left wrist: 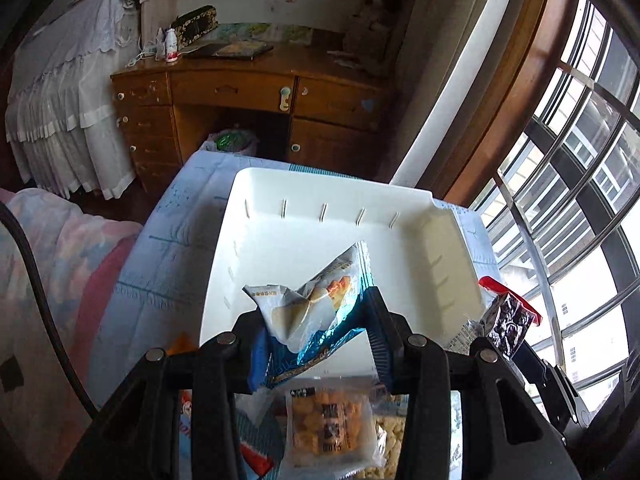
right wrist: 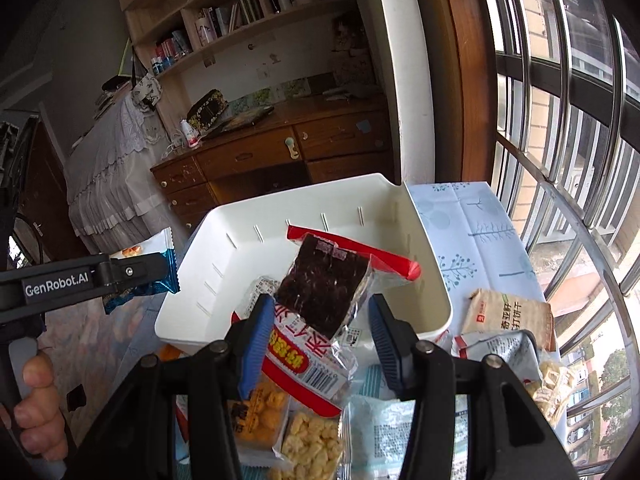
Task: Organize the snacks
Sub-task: 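Carry both snacks over the white bin and open both tools to drop them, then withdraw both open tools from the white bin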
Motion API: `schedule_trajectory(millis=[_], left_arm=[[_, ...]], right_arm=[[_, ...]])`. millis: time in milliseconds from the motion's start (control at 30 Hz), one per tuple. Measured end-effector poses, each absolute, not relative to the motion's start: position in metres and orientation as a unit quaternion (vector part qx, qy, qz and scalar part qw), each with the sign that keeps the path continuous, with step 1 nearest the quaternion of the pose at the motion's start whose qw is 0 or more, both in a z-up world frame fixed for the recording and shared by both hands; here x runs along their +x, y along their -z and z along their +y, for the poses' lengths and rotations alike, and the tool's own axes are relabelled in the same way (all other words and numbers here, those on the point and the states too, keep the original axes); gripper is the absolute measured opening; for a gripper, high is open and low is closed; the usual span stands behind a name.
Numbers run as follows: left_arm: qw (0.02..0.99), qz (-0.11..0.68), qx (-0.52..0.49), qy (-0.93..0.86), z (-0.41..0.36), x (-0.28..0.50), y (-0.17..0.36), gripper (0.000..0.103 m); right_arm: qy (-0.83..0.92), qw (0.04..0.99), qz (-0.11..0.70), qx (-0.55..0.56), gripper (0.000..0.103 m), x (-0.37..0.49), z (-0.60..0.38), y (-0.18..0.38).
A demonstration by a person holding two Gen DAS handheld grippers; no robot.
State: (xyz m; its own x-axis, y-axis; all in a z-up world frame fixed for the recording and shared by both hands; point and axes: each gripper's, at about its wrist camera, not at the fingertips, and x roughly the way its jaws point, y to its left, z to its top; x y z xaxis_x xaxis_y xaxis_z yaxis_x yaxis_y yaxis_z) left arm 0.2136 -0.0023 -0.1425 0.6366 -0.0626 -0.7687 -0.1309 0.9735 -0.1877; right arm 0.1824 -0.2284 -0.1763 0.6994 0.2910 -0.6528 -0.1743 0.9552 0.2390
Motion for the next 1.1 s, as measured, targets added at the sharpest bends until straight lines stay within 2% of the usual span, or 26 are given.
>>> schedule_trajectory(millis=[367, 400, 433, 500, 533, 600, 667, 1100], left_arm=[[0.904, 0.414, -0.102, 0.014, 0.007, 0.244, 0.157, 0.044], [0.902, 0.419, -0.101, 0.017, 0.006, 0.246, 0.158, 0.053], [0.900, 0.425, -0.097, 0.019, 0.004, 0.248, 0.159, 0.070], [0.899, 0.430, -0.079, 0.015, 0.000, 0.248, 0.159, 0.082], [0.901, 0.427, -0.072, 0.013, -0.002, 0.247, 0.159, 0.082], [0.902, 0.427, -0.068, 0.013, -0.005, 0.244, 0.157, 0.082], [0.900, 0.429, -0.076, 0.011, -0.005, 0.242, 0.156, 0.082], [0.898, 0.423, -0.100, -0.064, -0.005, 0.194, 0.152, 0.082]], right_arm=[[-0.096, 0.932, 0.338, 0.086, 0.050, 0.214, -0.219, 0.174], [-0.095, 0.931, 0.340, 0.088, 0.051, 0.216, -0.218, 0.175], [-0.097, 0.929, 0.345, 0.090, 0.053, 0.217, -0.218, 0.176], [-0.098, 0.923, 0.358, 0.098, 0.053, 0.221, -0.219, 0.179], [-0.101, 0.921, 0.361, 0.103, 0.054, 0.222, -0.221, 0.180], [-0.103, 0.920, 0.364, 0.105, 0.069, 0.223, -0.223, 0.181], [-0.111, 0.919, 0.363, 0.108, 0.073, 0.223, -0.225, 0.181], [-0.168, 0.909, 0.368, 0.099, 0.073, 0.201, -0.243, 0.172]])
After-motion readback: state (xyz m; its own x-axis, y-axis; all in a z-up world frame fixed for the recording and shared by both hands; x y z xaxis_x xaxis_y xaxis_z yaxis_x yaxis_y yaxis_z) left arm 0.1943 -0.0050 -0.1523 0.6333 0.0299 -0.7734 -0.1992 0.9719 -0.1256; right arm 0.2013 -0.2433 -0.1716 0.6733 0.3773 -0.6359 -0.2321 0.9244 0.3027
